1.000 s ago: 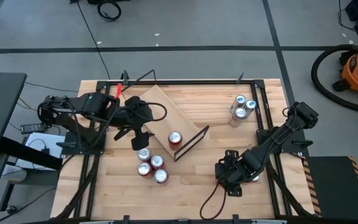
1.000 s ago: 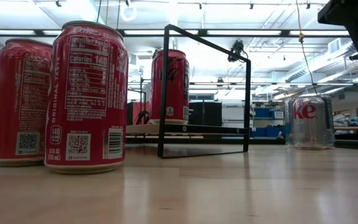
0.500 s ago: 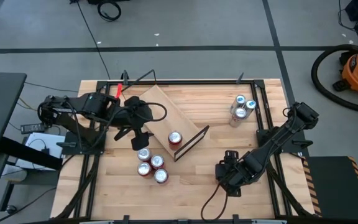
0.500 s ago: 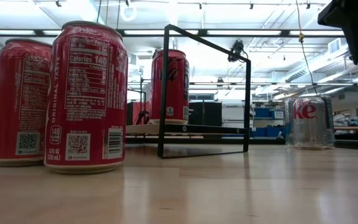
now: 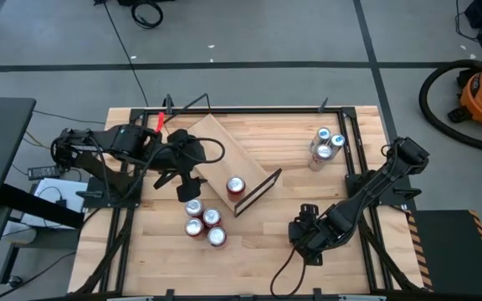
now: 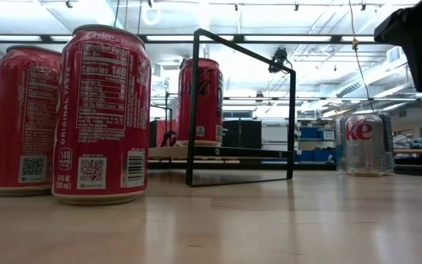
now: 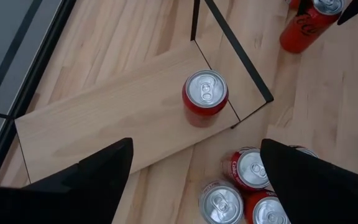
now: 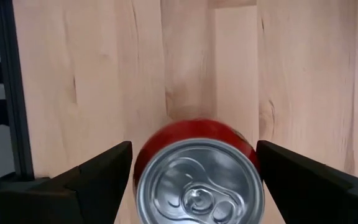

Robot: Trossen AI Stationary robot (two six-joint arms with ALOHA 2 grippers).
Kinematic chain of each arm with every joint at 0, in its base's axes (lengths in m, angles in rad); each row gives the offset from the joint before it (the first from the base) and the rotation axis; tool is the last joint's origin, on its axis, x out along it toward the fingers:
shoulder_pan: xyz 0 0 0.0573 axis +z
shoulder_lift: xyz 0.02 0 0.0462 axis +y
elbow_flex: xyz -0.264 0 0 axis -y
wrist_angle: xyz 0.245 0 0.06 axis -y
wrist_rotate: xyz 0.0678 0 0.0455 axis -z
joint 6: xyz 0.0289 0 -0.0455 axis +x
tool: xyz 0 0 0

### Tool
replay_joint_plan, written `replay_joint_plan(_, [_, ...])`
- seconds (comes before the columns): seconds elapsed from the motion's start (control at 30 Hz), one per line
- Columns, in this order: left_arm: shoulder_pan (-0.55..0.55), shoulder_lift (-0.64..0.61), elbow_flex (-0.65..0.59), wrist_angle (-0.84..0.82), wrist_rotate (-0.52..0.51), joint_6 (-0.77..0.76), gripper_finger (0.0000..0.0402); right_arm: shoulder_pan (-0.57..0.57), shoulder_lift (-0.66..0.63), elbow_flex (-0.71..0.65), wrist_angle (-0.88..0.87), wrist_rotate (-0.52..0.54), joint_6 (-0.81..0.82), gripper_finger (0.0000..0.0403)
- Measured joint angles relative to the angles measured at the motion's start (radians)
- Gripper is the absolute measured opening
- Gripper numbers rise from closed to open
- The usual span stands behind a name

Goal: Place canned beverage on shelf
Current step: Put the red and black soda can on the shelf aligned with the other red and black soda can

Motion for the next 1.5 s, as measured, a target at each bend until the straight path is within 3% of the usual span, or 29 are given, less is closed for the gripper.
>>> replay_joint_plan(0.4, [0.000,0.000,0.000,-0.001,0.000,0.000,0.0363,-0.008,0.000,-0.086,0.128,-0.043,-0.010,0.0351])
replay_joint_plan(0.83, [0.000,0.000,0.000,-0.013,0.000,-0.012,0.0363,-0.066,-0.002,-0.059,0.046,-0.103,-0.036,0.0322])
replay_joint_plan(1.13, [-0.002,-0.016,0.000,-0.065,0.000,-0.020,0.0363,-0.170,-0.002,0.165,-0.234,-0.098,-0.146,0.0323])
replay_joint_plan(1.5, [0.006,-0.026,0.000,0.001,-0.027,0.096,0.0363,-0.415,-0.016,0.510,-0.636,0.029,-0.309,0.0323])
